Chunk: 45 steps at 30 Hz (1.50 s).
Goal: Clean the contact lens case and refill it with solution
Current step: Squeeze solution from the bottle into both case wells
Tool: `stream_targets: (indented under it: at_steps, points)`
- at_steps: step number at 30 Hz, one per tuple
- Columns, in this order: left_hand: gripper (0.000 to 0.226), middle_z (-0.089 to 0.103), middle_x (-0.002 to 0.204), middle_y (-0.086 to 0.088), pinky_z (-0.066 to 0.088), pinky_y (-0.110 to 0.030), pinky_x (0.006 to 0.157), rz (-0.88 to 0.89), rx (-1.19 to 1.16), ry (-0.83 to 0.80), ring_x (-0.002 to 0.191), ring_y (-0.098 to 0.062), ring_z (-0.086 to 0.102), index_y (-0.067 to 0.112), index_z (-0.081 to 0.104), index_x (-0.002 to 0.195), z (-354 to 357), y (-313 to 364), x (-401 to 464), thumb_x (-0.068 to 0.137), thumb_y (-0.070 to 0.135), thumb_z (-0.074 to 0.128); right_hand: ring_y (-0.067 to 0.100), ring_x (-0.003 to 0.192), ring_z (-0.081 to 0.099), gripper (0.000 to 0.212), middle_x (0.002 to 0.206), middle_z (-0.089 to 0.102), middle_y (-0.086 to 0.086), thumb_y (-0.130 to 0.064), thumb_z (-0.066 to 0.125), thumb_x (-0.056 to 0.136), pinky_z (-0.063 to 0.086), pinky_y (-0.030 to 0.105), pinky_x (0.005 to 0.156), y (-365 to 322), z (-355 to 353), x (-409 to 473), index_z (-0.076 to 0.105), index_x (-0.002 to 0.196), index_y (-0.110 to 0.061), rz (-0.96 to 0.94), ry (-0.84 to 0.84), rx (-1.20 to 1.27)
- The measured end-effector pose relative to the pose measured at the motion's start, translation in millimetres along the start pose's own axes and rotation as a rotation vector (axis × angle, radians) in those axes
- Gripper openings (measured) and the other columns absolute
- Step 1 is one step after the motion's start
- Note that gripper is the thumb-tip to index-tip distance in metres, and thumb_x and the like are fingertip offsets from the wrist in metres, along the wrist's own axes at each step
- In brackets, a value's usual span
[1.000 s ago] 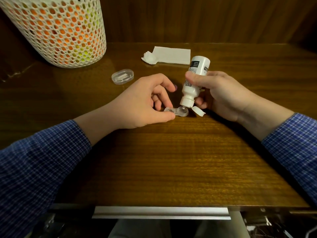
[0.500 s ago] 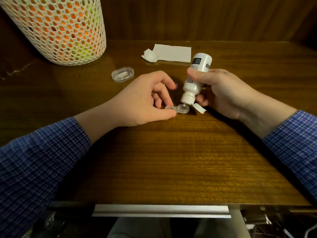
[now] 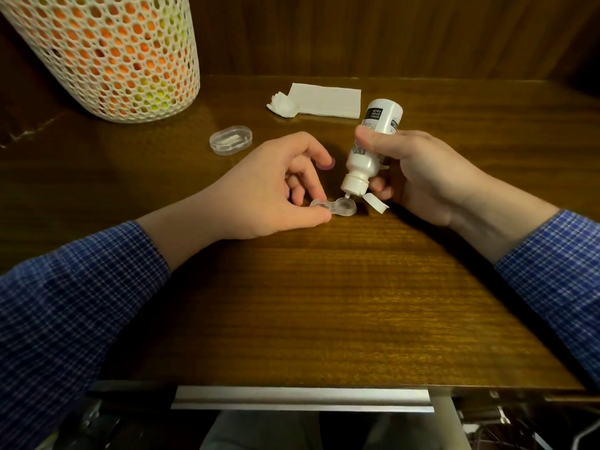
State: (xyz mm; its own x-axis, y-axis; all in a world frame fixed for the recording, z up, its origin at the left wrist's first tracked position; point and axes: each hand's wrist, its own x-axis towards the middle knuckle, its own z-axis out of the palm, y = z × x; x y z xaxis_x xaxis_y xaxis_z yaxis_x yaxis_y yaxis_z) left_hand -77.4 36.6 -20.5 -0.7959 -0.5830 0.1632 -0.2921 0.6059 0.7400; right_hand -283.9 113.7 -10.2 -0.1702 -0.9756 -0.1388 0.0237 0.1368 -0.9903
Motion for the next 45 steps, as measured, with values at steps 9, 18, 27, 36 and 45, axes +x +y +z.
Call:
stream_targets:
  at_steps: [9,18,27,36,45]
  points:
    - [0.057,0.077,0.094,0.006,0.059,-0.024,0.069,-0.003,-0.007,-0.002,0.076,-0.019,0.071,0.024,0.059,0.126,0.2,-0.7,-0.1,0.078,0.019,0.090,0.008,0.054,0.050,0.026,0.072,0.067,-0.003,-0.035,0.067,0.097,0.039,0.019,0.047,-0.4,0.6,-0.8,0.061,0.104,-0.010,-0.007,-0.005,-0.024]
    - [0.056,0.077,0.095,0.007,0.059,-0.025,0.068,-0.004,-0.009,-0.011,0.076,-0.020,0.070,0.023,0.060,0.126,0.0,-1.0,0.3,0.078,0.019,0.090,0.009,0.056,0.049,0.024,0.071,0.068,-0.005,-0.034,0.064,0.099,0.039,0.019,0.048,-2.4,3.4,-4.2,0.060,0.106,-0.011,-0.008,0.003,-0.056]
    - [0.056,0.077,0.094,0.007,0.059,-0.022,0.067,-0.008,-0.008,-0.006,0.075,-0.018,0.071,0.023,0.060,0.126,-0.8,-0.2,0.8,0.079,0.020,0.090,0.009,0.053,0.048,0.024,0.070,0.066,-0.002,-0.034,0.067,0.096,0.039,0.018,0.046,-2.9,2.2,-2.2,0.062,0.101,-0.011,0.020,0.041,0.017]
    - [0.053,0.077,0.094,0.005,0.057,-0.020,0.067,-0.001,-0.009,-0.006,0.075,-0.018,0.070,0.022,0.060,0.125,-0.3,-0.3,0.3,0.080,0.020,0.089,0.009,0.053,0.050,0.027,0.071,0.067,-0.001,-0.035,0.068,0.095,0.040,0.018,0.046,-2.3,1.5,-1.4,0.063,0.102,-0.010,0.030,0.027,0.011]
    - [0.054,0.076,0.094,0.006,0.057,-0.019,0.067,-0.002,-0.006,-0.012,0.076,-0.016,0.071,0.023,0.060,0.126,-0.9,-0.9,0.3,0.081,0.020,0.089,0.009,0.054,0.050,0.026,0.072,0.067,-0.001,-0.035,0.069,0.094,0.039,0.019,0.048,-2.0,0.2,-1.1,0.063,0.103,-0.011,0.030,0.020,0.005]
